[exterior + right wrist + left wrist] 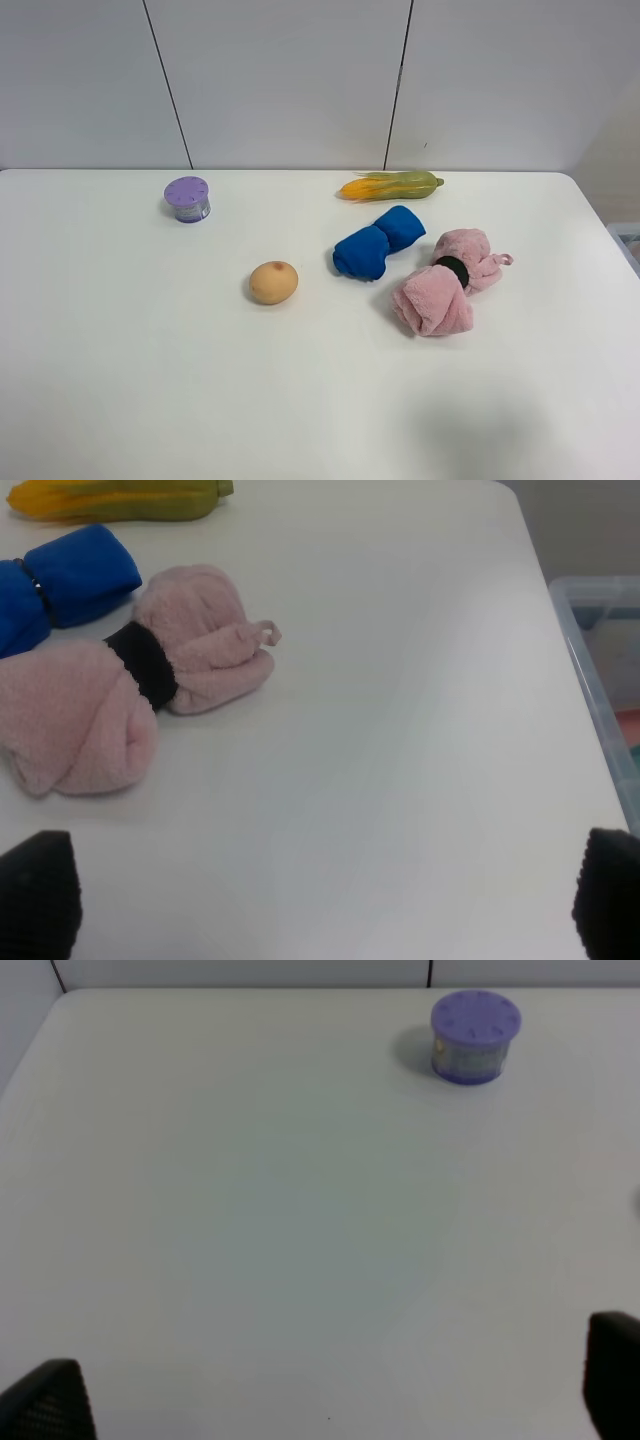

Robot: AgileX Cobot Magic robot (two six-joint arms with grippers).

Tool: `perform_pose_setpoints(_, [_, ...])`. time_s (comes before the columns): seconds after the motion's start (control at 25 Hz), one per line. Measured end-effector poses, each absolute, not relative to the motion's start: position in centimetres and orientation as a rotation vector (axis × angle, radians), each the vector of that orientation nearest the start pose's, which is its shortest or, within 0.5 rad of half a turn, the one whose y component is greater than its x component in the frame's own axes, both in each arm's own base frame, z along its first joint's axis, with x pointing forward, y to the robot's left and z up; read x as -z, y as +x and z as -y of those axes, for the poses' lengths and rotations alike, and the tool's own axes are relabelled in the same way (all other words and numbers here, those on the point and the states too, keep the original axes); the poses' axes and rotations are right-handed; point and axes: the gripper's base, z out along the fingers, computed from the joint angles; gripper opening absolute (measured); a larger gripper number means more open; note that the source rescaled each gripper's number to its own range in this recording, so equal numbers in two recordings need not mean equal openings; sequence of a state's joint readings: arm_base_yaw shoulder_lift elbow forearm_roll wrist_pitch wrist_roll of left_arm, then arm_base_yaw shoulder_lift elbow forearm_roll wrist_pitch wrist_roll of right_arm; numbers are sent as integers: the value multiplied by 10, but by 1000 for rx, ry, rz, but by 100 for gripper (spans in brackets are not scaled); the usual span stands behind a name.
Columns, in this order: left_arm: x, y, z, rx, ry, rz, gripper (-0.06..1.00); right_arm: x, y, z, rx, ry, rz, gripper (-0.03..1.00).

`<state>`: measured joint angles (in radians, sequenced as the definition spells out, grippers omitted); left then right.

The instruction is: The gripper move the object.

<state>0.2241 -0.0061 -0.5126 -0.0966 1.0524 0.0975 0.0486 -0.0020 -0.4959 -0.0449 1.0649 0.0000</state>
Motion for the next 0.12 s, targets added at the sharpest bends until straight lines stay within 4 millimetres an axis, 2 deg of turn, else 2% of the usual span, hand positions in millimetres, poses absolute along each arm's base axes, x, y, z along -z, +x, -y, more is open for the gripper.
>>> perform_pose_setpoints(0.12, [-282,-5,9,-90,-122,-2011,100,-276,-5,4,24,-48,-2049,100])
